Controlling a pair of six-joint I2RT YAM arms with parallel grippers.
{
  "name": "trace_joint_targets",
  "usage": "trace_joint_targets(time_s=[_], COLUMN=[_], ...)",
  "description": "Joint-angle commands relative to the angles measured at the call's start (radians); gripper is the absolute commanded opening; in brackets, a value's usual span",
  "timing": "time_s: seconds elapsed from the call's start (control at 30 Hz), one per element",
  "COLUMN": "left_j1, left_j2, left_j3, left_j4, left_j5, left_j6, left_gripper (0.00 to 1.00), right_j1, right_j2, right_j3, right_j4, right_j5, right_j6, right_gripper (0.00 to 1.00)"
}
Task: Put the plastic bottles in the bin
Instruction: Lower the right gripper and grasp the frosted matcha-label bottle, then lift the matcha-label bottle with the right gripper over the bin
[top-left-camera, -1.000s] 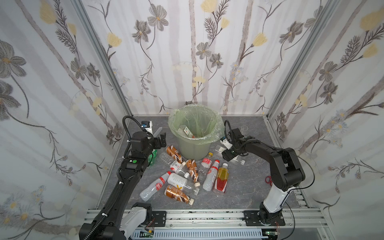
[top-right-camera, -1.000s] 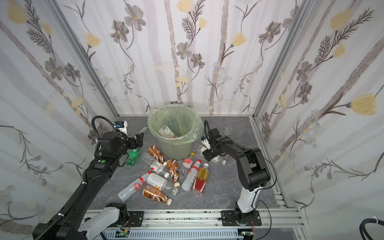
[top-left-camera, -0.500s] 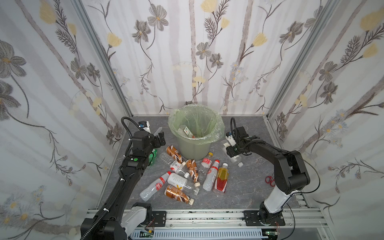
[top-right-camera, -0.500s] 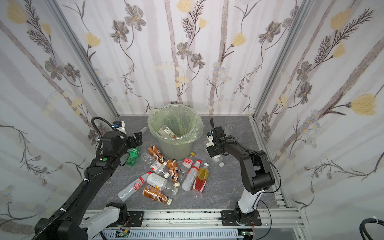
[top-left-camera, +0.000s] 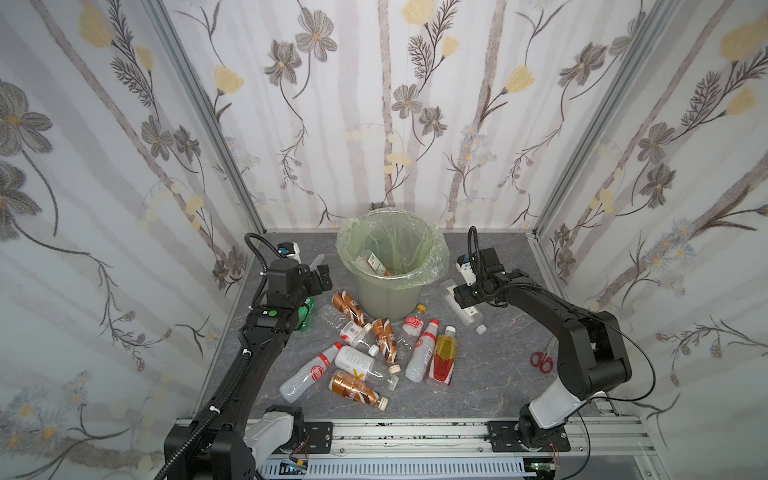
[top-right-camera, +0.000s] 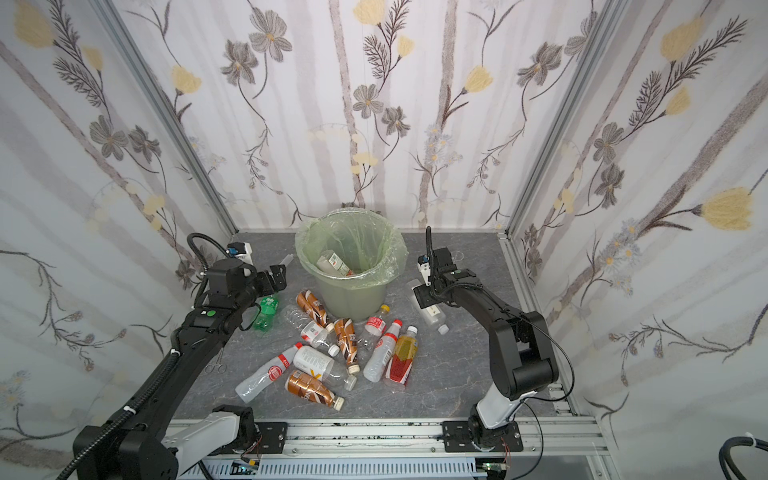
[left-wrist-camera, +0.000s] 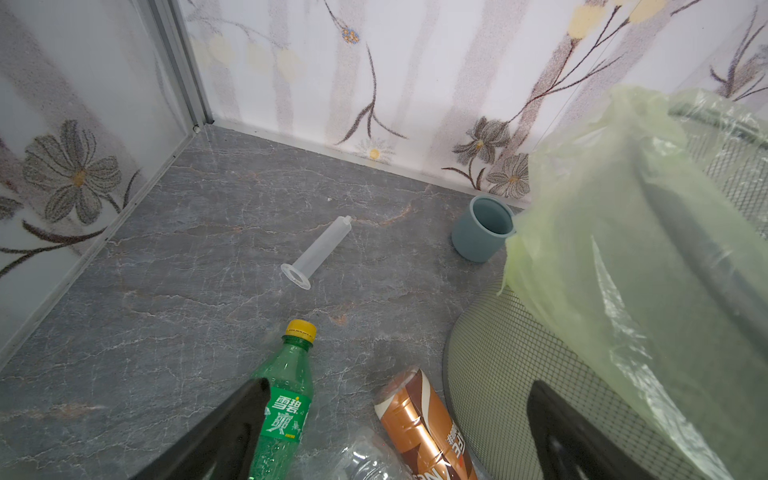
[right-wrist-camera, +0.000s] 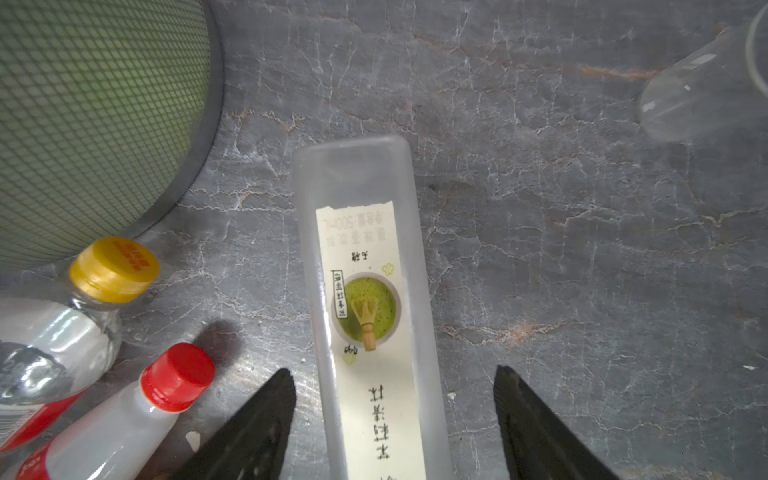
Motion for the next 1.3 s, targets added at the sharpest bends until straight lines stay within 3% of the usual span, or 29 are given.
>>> trace_joint_targets(time_s=[0.0, 0.53, 0.87, 1.03, 1.27], left_j1=[0.002, 0.014, 0.016, 0.016, 0.018], left_j2=[0.001, 0.043, 0.058, 0.057, 0.057], left_j3=[0.010, 0.007, -0.008, -0.006, -0.004], left_j4=[-0.002, -0.041, -0.044, -0.047, -0.049], left_j5=[0.024, 0.027, -0.007, -0.014, -0.024], left_j6=[-0.016, -0.075, -0.089, -0.093, -0.101], left_gripper=[1.00, 1.00, 1.00, 1.00, 1.00], right_j1=[0.000, 0.002, 0.001, 0.003, -0.005], right_j2=[0.040, 0.166, 0.179, 0.120, -0.059], right_j3=[0.019, 0.035, 0.032, 0.030, 0.084], right_j4=[0.039, 0.068, 0.076, 0.079, 0.024], right_j5=[0.019, -0.015, -0.002, 0.011, 0.019], right_j6=[0.014, 0.048, 0.074, 0.088, 0.105], right_gripper=[0.77, 0.70, 0.58, 0.50, 0.47])
